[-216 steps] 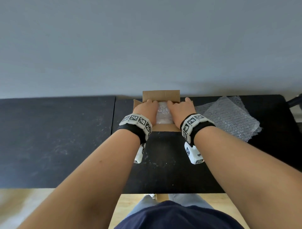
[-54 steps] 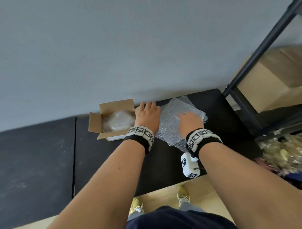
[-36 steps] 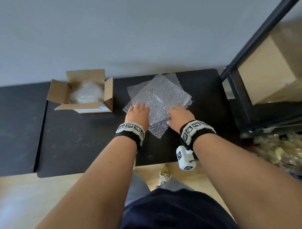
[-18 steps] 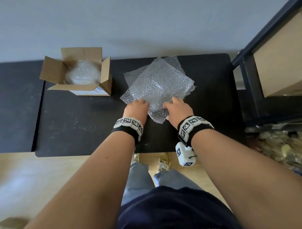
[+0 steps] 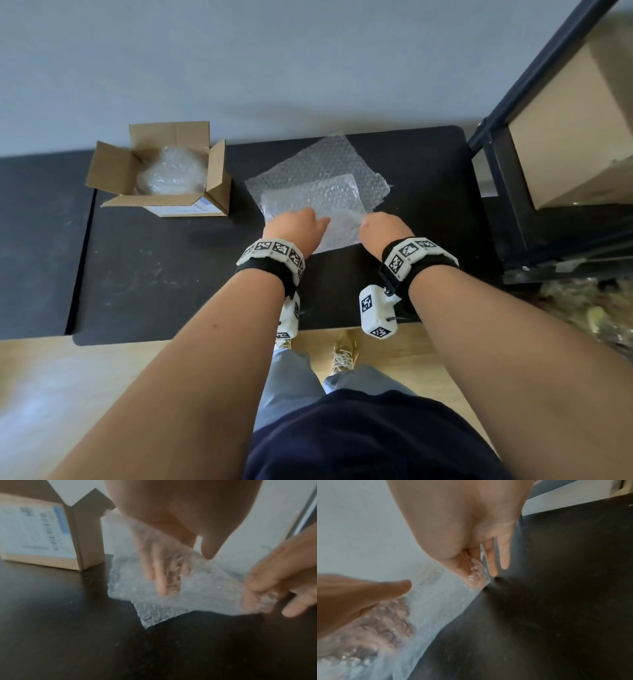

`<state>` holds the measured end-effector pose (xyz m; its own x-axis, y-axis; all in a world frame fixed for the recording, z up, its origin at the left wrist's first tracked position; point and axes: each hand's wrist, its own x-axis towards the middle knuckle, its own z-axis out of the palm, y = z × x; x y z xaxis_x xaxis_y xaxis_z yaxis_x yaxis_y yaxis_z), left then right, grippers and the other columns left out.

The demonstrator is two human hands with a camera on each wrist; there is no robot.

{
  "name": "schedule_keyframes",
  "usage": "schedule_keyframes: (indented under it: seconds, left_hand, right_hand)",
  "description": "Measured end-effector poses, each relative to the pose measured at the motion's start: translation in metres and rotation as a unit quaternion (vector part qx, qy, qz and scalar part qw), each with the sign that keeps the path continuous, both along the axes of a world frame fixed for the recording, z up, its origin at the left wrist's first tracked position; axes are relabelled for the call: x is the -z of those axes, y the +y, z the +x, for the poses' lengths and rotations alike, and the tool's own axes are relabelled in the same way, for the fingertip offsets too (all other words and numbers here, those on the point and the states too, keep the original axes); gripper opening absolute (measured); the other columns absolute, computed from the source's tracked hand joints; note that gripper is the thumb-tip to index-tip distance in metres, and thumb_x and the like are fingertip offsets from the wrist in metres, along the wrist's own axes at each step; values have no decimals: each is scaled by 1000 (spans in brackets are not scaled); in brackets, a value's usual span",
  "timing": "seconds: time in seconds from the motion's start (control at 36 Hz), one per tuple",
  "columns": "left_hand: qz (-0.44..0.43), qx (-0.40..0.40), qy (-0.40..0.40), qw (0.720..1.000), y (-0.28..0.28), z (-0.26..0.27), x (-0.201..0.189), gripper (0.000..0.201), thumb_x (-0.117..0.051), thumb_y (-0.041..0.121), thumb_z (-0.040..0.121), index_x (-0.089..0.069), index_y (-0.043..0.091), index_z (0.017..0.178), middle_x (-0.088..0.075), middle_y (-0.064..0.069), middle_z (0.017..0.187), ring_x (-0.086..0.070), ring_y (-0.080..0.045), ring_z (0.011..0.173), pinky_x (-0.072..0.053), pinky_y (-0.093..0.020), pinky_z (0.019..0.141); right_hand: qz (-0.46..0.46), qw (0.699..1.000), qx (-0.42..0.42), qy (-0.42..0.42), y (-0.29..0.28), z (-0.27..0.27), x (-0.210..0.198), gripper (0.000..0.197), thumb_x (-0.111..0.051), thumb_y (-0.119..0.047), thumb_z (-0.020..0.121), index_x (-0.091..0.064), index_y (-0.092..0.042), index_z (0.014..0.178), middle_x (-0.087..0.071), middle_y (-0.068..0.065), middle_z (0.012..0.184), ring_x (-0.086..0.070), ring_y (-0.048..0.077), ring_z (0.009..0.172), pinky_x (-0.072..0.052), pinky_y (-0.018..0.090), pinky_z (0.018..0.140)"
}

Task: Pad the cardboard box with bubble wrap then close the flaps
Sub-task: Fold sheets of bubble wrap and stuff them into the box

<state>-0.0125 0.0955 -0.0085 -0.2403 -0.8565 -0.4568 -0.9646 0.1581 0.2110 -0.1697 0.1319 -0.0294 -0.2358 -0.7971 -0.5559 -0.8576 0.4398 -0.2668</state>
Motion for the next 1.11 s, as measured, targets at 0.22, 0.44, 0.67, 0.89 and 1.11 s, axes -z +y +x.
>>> schedule_keyframes:
  seconds: [0.22,0.44,0.67,0.89,1.11]
  left_hand:
    - [88,-173,126,973,-4,19,13,81,-46,71,83,-46,10,136,-58,-7,131,-55,-27,119,-41,-38,97]
    - [58,-278,162,945,-3,32,28,37,-65,28,82,-55,16,116,-67,-5,109,-64,-20,90,-49,-30,75]
    - [36,-297,140,944,-14,32,42,32,-55,14,86,-51,14,118,-67,-8,101,-58,-21,79,-42,-28,66]
    - [-4,-234,59,970,-12,20,43,46,-54,8,90,-38,12,133,-59,-12,110,-63,-33,97,-48,-37,69]
    - [-158,26,-36,986,-8,12,48,50,-51,-3,83,-47,11,130,-46,-8,130,-44,-28,120,-38,-36,101]
  right_hand:
    - [-20,996,92,5,-15,-23,3,23,-40,-19,94,-60,-10,86,-61,9,86,-58,27,77,-40,33,64]
    - [-50,998,46,16,-26,-11,13,26,-41,-19,96,-61,-10,83,-63,9,86,-60,28,77,-40,33,65]
    - [-53,996,28,67,-36,-4,22,23,-44,-21,98,-65,-13,96,-68,8,97,-64,28,91,-44,41,88]
    - [-60,992,29,104,-40,-2,29,16,-46,-22,98,-60,-15,101,-68,8,108,-63,29,103,-37,43,97]
    - [-105,985,23,139,-45,-3,34,43,-56,-26,93,-47,-7,131,-55,10,130,-50,28,121,-37,43,99]
